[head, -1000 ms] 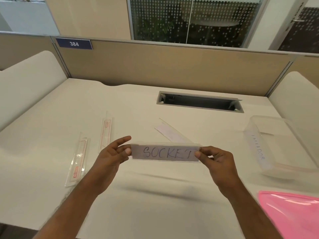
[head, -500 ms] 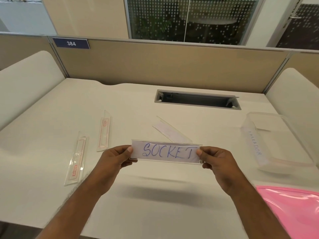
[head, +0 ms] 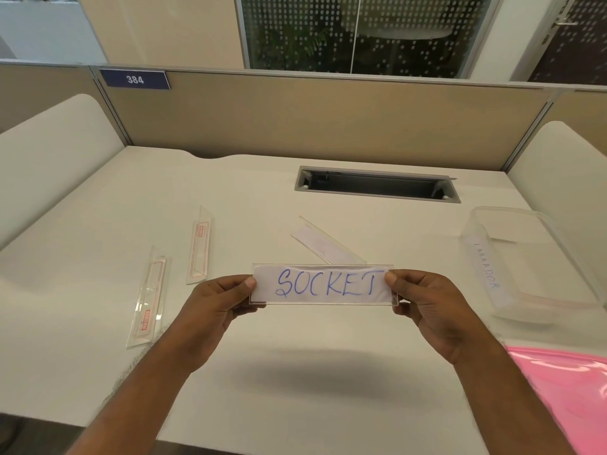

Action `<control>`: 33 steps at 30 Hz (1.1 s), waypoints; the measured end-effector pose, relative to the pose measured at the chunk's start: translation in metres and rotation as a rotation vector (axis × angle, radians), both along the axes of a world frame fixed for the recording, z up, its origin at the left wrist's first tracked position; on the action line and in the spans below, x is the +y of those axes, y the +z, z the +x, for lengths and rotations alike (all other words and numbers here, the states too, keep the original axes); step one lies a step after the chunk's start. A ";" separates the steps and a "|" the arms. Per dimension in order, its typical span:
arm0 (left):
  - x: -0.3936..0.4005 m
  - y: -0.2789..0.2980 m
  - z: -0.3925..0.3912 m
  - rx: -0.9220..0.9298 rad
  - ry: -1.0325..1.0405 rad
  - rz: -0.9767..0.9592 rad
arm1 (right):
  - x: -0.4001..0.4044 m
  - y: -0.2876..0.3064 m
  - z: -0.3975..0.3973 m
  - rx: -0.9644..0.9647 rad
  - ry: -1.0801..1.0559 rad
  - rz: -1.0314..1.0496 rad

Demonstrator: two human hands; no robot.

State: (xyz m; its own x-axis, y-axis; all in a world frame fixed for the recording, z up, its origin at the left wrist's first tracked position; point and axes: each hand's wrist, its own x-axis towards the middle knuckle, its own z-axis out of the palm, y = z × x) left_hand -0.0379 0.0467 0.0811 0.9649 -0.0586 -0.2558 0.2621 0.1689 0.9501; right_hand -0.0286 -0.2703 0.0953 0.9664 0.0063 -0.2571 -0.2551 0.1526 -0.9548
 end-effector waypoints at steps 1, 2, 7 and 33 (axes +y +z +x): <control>0.000 0.001 0.000 -0.004 0.000 0.000 | 0.000 0.000 0.000 -0.003 -0.003 0.007; 0.000 0.001 -0.001 -0.007 0.002 -0.003 | 0.000 0.001 -0.001 -0.007 -0.004 0.013; 0.000 0.001 -0.001 -0.014 0.012 -0.016 | -0.002 0.003 -0.002 -0.028 -0.002 0.023; -0.023 -0.025 0.025 0.051 0.072 0.039 | -0.037 -0.005 -0.005 -0.499 0.321 -0.632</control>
